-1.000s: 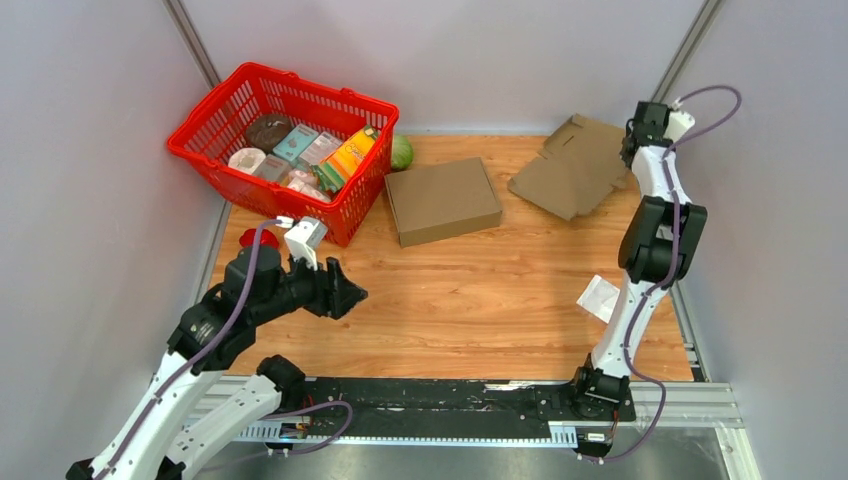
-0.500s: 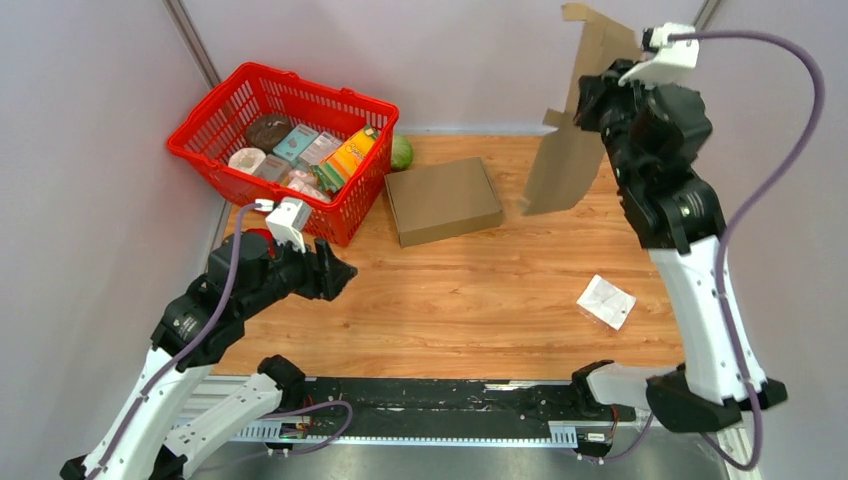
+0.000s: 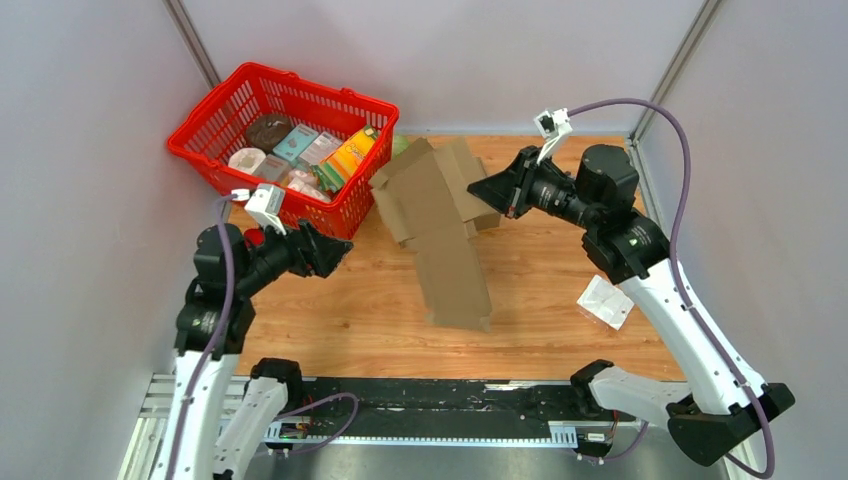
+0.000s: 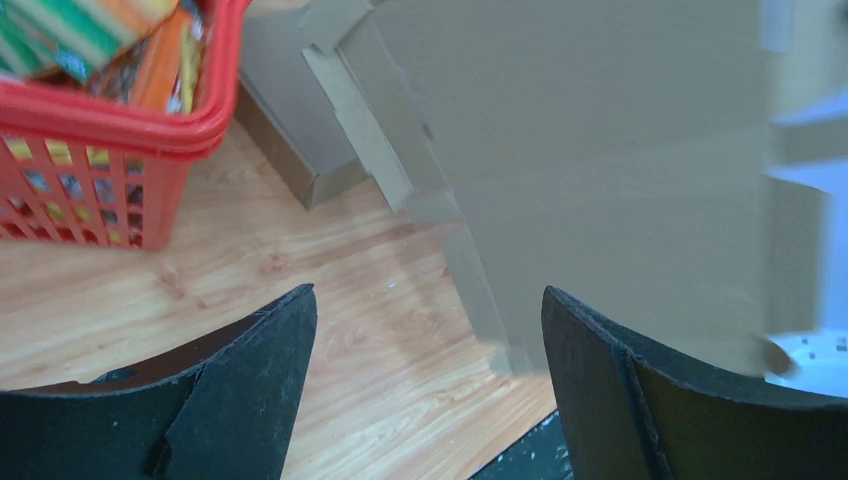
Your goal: Fold the paper box
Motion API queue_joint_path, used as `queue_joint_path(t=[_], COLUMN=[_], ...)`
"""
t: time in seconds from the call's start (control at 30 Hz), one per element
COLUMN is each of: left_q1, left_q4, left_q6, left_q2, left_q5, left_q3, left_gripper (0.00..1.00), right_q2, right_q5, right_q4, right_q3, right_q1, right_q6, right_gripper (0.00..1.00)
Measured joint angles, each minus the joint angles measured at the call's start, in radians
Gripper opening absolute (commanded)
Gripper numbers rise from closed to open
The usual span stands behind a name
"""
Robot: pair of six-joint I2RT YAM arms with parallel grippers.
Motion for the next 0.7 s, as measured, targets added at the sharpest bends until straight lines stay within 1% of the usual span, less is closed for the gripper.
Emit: queue_joint_path(t=[0.07,0.13,0.23,0.33,0.43,0.5,0.63,0.7], left_q1=[0.085,0.145,0.184,0.19,0.19,0.19,0.182,0.154], left_q4=[0.153,0.296,0.438,0.602,0.707,0.752,0.764,0.758], left_q6=[-0.065,-0.142,-0.227,-0.318,-0.383,-0.402,-0.398,-0.39], left_q2=[-0.003,0.011,0.038,0.03,0.029,0.029,0.035,0.055], left_q5=[0.081,0.131,0.156,0.161,0.16,0.16,0.133,0.097], left_q3=[-0.144,-0.29,-0.444,-0.568,-0.635,-0.658,-0.665,-0.665], left_gripper=[0.89,0.88,0.88,0.86,0.83,0.8,0.78,0.77], right_q2=[-0.003,-0.017,-0.06,-0.074,-0.056,-0.038,-0.015,-0.011], right_q5=[-0.047,-0.08,-0.11,-0.121,-0.1,-0.078,-0.039,-0.03], right_q4=[0.005,0.026,0.101,0.17,0.212,0.227,0.243,0.237], right_q3=[-0.005,-0.018,-0.104,-0.213,-0.335,-0.426,-0.595,-0.638], right_q1=[0.0,0.0,0.0,-0.001,-0.015,-0.053,-0.164,-0.204], right_q6=[0.036,0.071,0.135,0.178,0.194,0.209,0.239,0.241], right_gripper=[0.0,0.0,0.0,0.0,0.0,0.0,0.0,0.0])
